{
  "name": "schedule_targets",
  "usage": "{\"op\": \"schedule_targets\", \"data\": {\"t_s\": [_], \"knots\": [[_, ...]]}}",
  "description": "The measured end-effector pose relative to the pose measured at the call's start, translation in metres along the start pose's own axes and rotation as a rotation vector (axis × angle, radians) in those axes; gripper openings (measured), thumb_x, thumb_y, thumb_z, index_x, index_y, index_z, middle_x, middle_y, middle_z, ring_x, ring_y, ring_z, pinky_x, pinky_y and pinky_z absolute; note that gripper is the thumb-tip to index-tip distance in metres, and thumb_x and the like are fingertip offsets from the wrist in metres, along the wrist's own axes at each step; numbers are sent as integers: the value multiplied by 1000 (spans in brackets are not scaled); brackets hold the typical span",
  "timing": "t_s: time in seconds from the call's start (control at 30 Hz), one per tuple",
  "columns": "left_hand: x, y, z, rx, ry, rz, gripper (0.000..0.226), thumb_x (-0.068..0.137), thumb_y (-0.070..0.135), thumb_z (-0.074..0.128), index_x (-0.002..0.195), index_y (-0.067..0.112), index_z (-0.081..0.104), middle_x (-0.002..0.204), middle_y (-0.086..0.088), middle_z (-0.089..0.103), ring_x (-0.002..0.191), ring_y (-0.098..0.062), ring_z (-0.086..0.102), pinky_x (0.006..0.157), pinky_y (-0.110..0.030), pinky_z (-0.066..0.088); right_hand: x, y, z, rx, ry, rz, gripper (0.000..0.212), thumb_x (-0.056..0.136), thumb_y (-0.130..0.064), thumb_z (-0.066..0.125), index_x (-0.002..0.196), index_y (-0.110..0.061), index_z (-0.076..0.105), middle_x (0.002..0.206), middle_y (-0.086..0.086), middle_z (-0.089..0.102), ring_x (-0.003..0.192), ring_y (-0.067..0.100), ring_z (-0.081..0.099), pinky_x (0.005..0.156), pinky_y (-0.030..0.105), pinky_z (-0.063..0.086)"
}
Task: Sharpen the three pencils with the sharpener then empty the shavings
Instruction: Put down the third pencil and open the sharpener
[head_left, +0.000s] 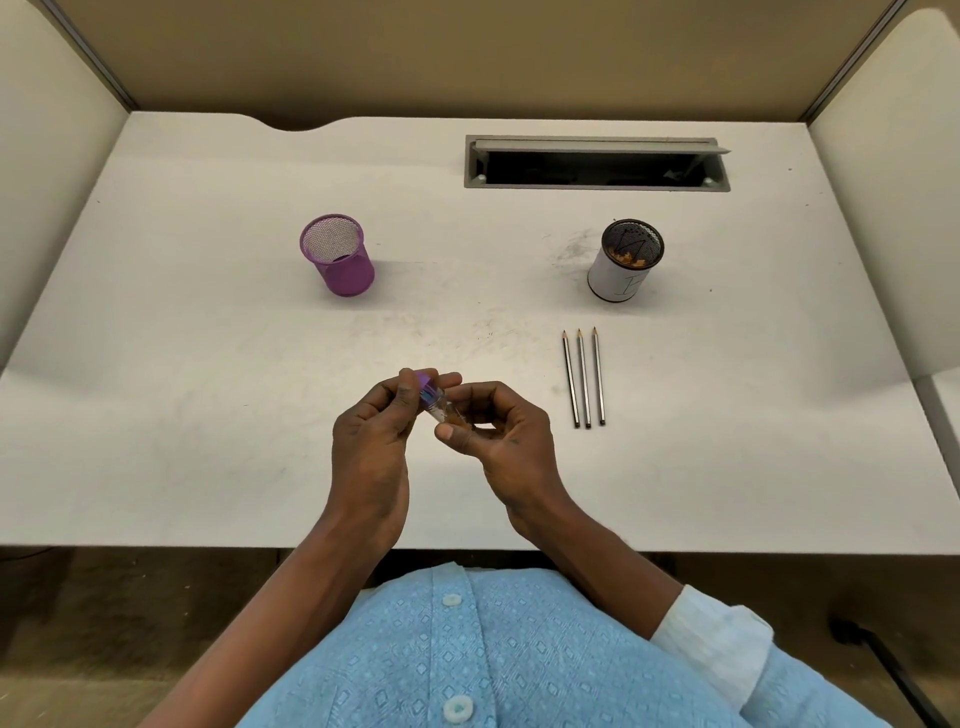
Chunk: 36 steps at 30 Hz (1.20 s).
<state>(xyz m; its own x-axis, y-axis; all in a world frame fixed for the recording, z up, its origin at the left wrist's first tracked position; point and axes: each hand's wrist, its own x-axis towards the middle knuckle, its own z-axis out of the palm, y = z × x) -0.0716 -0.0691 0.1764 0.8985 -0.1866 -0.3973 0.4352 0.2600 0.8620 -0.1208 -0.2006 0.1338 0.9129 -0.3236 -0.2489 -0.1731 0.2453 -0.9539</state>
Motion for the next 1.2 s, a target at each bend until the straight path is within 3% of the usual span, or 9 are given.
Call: {"op": "schedule_targets", "data": {"t_s": [0.2, 0.37, 0.6, 0.8, 0.87, 0.97, 1.03, 1.2], "knots": [[1, -1, 0, 0, 7, 3, 32, 94, 37, 68, 104, 12, 84, 114, -14, 86, 122, -23, 77, 106, -28, 52, 0, 2, -4, 0, 32, -11, 34, 81, -1, 88, 108, -20, 80, 102, -5, 82, 95, 6, 73, 80, 22, 59], [3, -6, -3, 30, 22, -21, 27, 97, 35, 66, 92, 22, 90, 111, -6, 87, 114, -14, 79, 114, -36, 51, -1, 3, -8, 9, 41, -12, 35, 81, 0, 87, 108, -20, 80, 99, -5, 82, 91, 3, 74, 78, 19, 59], [4, -11, -10, 141, 24, -17, 23, 110, 22, 60, 109, 17, 83, 106, 3, 84, 91, -10, 71, 95, -39, 54, -1, 3, -15, -14, 56, -42, 35, 79, -4, 89, 106, -26, 80, 101, -5, 82, 92, 4, 74, 78, 19, 59], [5, -11, -7, 338, -18, 114, 20, 108, 15, 66, 121, 21, 80, 116, 5, 85, 110, -14, 72, 111, -51, 53, 1, 5, -21, -53, 64, -46, 34, 79, -9, 88, 108, -25, 79, 105, 0, 82, 97, 12, 75, 84, 28, 62], [5, -11, -6, 348, -27, 124, 20, 108, 15, 67, 121, 22, 80, 115, 6, 85, 106, -12, 73, 106, -47, 57, 0, 6, -23, -57, 69, -44, 33, 80, -11, 87, 107, -26, 79, 105, 0, 82, 98, 13, 75, 85, 30, 61], [7, -13, -6, 324, -54, 149, 22, 107, 16, 68, 124, 25, 78, 113, 5, 85, 99, -8, 73, 90, -27, 60, 0, 6, -27, -55, 76, -49, 33, 81, -8, 87, 107, -26, 79, 105, -1, 82, 97, 12, 75, 84, 29, 60], [8, -15, -7, 338, -96, 169, 25, 107, 17, 68, 127, 28, 77, 114, 7, 84, 96, -5, 73, 87, -21, 60, 0, 6, -30, -72, 88, -58, 33, 81, -9, 88, 108, -26, 79, 104, -2, 82, 96, 12, 75, 83, 29, 61], [14, -24, -8, 414, -131, 165, 29, 105, 11, 72, 123, 33, 79, 113, 7, 85, 93, -12, 76, 91, -26, 63, 1, 6, -39, -80, 127, -53, 31, 83, -7, 87, 108, -23, 79, 104, -1, 82, 97, 14, 75, 82, 28, 60]]}}
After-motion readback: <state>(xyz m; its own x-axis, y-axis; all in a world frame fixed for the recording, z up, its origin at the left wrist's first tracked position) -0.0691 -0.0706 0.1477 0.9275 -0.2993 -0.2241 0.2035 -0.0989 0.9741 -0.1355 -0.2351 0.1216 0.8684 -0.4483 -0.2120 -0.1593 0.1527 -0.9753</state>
